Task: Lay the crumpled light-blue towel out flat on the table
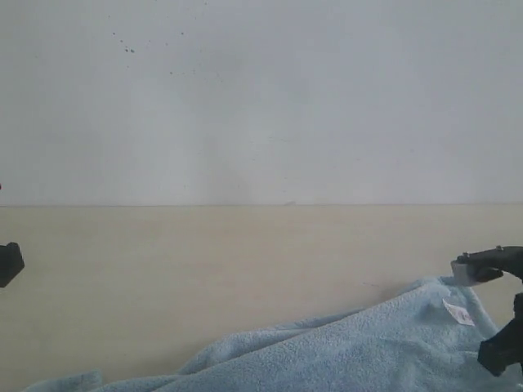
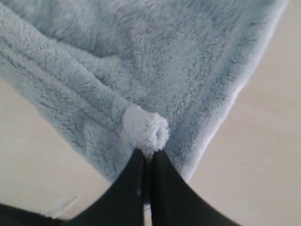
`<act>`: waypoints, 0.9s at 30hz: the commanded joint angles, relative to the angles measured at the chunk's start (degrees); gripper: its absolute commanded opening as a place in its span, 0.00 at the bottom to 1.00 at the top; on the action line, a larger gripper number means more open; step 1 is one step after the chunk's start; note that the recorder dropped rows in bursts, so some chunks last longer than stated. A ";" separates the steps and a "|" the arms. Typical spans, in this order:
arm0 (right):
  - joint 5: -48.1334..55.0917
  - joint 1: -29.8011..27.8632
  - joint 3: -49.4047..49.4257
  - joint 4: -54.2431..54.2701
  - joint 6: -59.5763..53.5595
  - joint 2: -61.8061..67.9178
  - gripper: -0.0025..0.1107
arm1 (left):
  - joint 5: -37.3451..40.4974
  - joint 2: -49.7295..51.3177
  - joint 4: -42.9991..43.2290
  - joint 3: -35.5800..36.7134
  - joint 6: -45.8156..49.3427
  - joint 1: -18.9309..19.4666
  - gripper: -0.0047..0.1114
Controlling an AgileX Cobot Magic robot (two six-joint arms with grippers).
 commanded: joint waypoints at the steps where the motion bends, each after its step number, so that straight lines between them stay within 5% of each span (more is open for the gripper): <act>1: 2.56 -0.18 4.13 0.90 1.63 -1.10 0.02 | 0.19 0.10 0.36 0.13 -0.46 0.03 0.08; 9: 2.56 -0.18 16.95 -5.25 1.27 0.49 0.02 | 0.32 0.10 0.36 0.13 -0.34 0.03 0.08; 22: 2.56 -0.08 11.39 -8.46 5.14 0.49 0.04 | 0.09 0.10 0.59 0.13 -0.34 0.03 0.08; 27: 2.56 -0.08 11.39 -8.58 5.14 0.49 0.31 | 0.09 0.10 0.59 0.13 -0.34 0.03 0.08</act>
